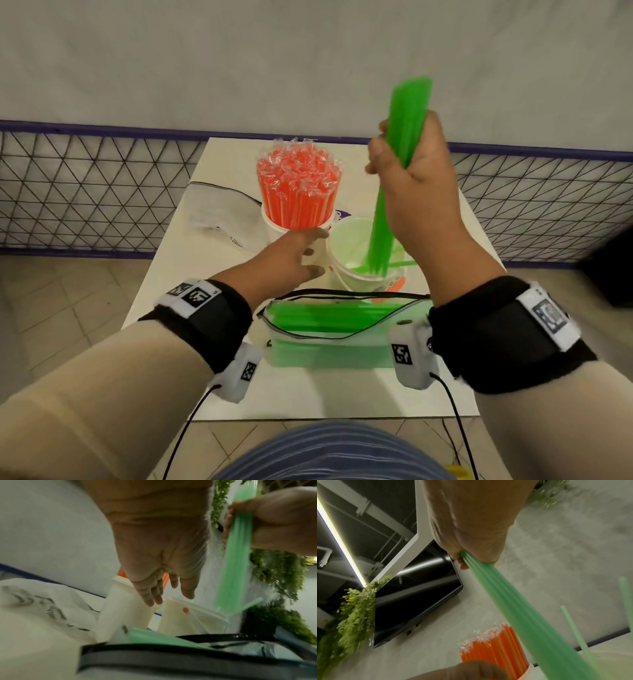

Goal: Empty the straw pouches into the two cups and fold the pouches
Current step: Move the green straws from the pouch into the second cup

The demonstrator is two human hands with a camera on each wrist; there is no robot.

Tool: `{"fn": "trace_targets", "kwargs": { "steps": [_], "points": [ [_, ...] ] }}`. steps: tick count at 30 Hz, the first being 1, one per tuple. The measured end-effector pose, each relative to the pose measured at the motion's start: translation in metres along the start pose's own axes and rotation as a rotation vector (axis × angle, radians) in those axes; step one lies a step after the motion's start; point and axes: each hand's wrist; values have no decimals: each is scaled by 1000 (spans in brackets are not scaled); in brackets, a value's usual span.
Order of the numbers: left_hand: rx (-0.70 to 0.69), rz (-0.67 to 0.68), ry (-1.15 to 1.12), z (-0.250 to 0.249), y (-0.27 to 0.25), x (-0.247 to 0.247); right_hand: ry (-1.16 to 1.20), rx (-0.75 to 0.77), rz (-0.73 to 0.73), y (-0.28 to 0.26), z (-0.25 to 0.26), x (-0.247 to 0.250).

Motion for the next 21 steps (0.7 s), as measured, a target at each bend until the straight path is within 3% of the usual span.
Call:
{"fn": "trace_targets", "kwargs": {
  "steps": [4,7,16,21],
  "points": [
    [-40,-6,248,-7,23,-6,109,61,-218,-1,-9,-1],
    [-32,-21,322,-12,29,-8,75,41,-266,-12,-28,-8],
    [39,-61,398,-37,36,-41,-162,-390,-137,-58,-117,-34],
    [54,-173,305,-40,30,-56,-249,-455,-58,-55,-128,-29]
  ]
}}
Point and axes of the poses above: each hand's wrist, its own y-axis towards the middle knuckle, its own x-axis out of the back of the hand, z = x × y, and after that the axes turned 11 degrees about z, right-handed
